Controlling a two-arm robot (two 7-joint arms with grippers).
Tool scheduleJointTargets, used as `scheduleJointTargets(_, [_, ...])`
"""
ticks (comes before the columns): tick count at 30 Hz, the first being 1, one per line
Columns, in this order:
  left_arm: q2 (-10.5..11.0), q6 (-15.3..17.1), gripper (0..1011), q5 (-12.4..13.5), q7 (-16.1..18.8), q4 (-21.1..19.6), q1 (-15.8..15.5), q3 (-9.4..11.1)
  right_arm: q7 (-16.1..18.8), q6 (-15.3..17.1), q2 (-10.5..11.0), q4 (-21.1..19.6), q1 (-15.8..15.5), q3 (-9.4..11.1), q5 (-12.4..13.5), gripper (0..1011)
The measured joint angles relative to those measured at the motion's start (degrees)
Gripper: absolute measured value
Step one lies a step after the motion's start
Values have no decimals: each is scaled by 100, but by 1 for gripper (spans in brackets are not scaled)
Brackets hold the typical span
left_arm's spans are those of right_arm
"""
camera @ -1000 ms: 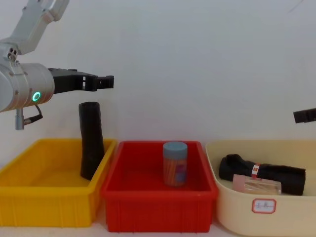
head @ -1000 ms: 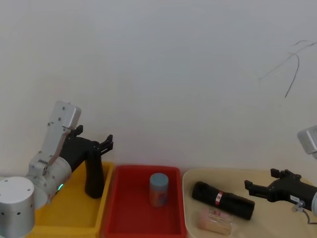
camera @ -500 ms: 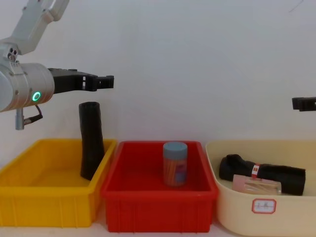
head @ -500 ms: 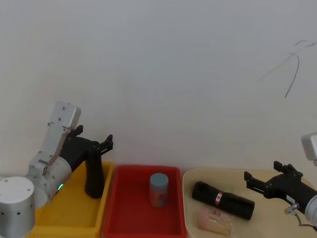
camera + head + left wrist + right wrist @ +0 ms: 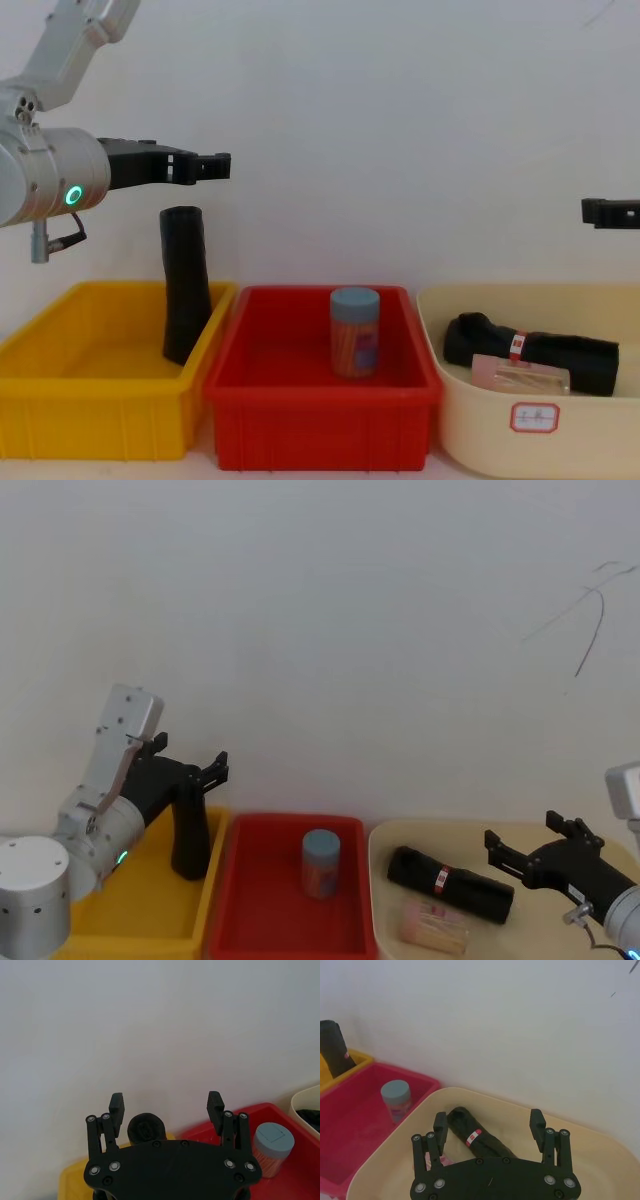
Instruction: Pick up the garbage bag with the one hand and transfer it to the other hand.
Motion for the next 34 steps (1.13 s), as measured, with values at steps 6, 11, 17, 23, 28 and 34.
scheduleJointTargets(6, [0, 0, 1002, 0, 0, 0, 0, 0, -40, -62, -41, -30, -56, 6, -12, 1000])
scheduleJointTargets(11, [0, 0, 1002, 0, 0, 0, 0, 0, -66, -93, -62, -48, -86, 10, -18, 999])
scheduleJointTargets(17, [0, 0, 1002, 0, 0, 0, 0, 0, -81, -112, -77, -60, -107, 13, -21, 1000])
scheduleJointTargets(23, [0, 0, 1002, 0, 0, 0, 0, 0, -90, -128, -86, -66, -122, 17, -25, 1000])
scheduleJointTargets(28, [0, 0, 1002, 0, 0, 0, 0, 0, -95, -135, -91, -69, -128, 17, -27, 999])
scheduleJointTargets(34, [0, 0, 1002, 0, 0, 0, 0, 0, -99, -141, -94, -72, -133, 16, -27, 999])
